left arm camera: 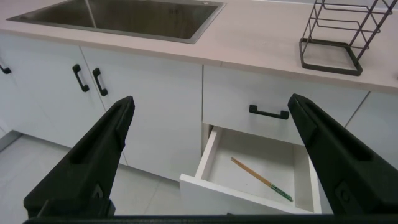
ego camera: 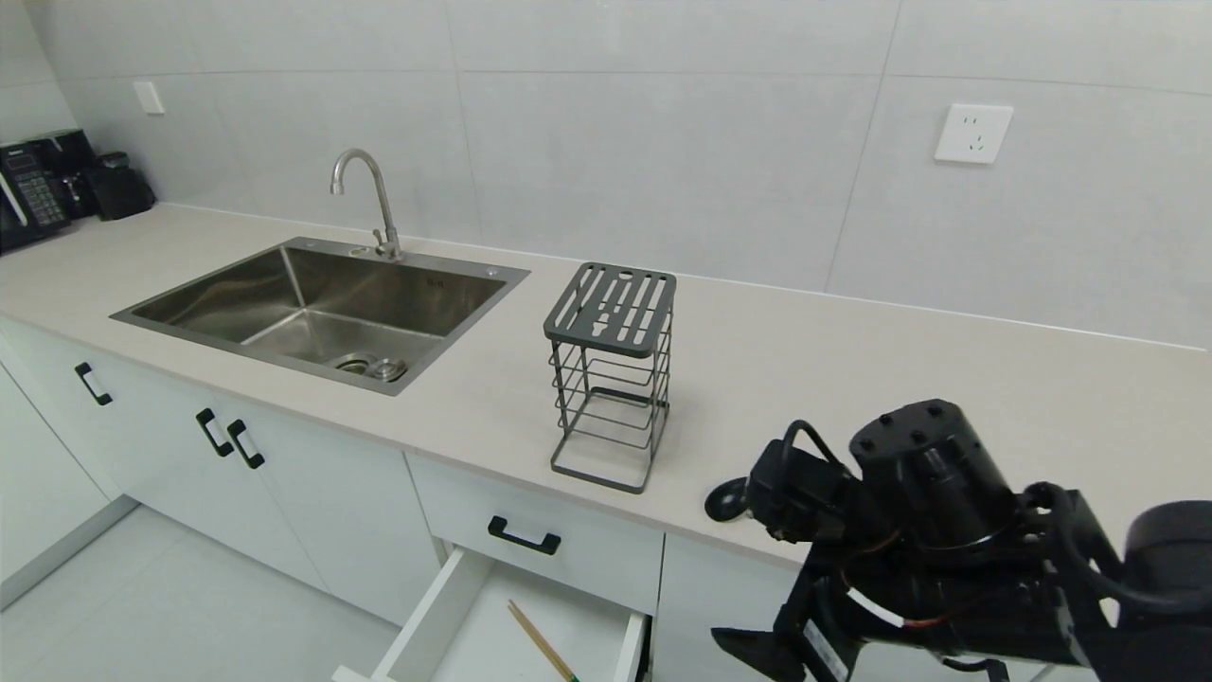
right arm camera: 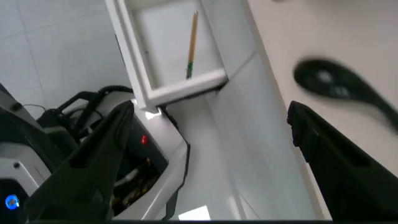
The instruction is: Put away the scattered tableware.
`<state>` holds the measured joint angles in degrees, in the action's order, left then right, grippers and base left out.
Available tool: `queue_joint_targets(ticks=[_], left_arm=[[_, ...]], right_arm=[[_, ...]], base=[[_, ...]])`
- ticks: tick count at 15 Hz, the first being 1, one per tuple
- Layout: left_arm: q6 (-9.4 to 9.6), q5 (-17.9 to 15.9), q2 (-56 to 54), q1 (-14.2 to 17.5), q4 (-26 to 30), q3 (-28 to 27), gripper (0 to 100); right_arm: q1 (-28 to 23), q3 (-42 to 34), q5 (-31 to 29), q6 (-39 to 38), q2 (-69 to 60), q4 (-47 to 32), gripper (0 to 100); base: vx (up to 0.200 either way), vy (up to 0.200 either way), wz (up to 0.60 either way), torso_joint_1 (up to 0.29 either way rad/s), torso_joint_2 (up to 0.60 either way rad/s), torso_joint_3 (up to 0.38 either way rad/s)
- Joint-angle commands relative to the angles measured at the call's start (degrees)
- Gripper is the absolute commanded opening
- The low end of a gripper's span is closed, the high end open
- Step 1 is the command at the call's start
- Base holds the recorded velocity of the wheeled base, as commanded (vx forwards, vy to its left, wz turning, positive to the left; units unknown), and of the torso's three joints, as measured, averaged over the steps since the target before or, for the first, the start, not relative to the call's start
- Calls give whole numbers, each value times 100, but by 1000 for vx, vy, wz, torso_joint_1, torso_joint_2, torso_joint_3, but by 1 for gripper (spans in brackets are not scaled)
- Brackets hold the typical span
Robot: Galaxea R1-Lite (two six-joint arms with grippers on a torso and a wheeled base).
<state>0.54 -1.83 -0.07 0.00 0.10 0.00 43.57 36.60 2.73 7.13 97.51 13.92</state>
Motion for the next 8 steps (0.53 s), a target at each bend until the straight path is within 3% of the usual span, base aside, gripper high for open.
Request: queue_joint_targets(ticks=[1, 2, 3, 6, 8], left_arm=[[-1, -2, 7, 0, -1, 0, 100], [-1, -2, 7, 0, -1, 0, 100], [-1, -2, 7, 0, -1, 0, 100], [-1, -2, 7, 0, -1, 0, 100], [-1, -2, 7, 0, -1, 0, 100]], right_arm=[[-586, -206, 26, 51, -347, 181, 100], [-718, -188, 61, 104, -312, 243, 100], [-1070, -214, 606, 561, -118, 330, 100], [-1914, -65, 1203, 2047, 356, 304, 100], [-1984, 85, 1256, 2091, 532, 313, 100]], base=[[0, 0, 0, 0, 0, 0], [0, 0, 0, 0, 0, 0], [0, 0, 0, 0, 0, 0], [0, 0, 0, 0, 0, 0], [0, 0, 0, 0, 0, 0]])
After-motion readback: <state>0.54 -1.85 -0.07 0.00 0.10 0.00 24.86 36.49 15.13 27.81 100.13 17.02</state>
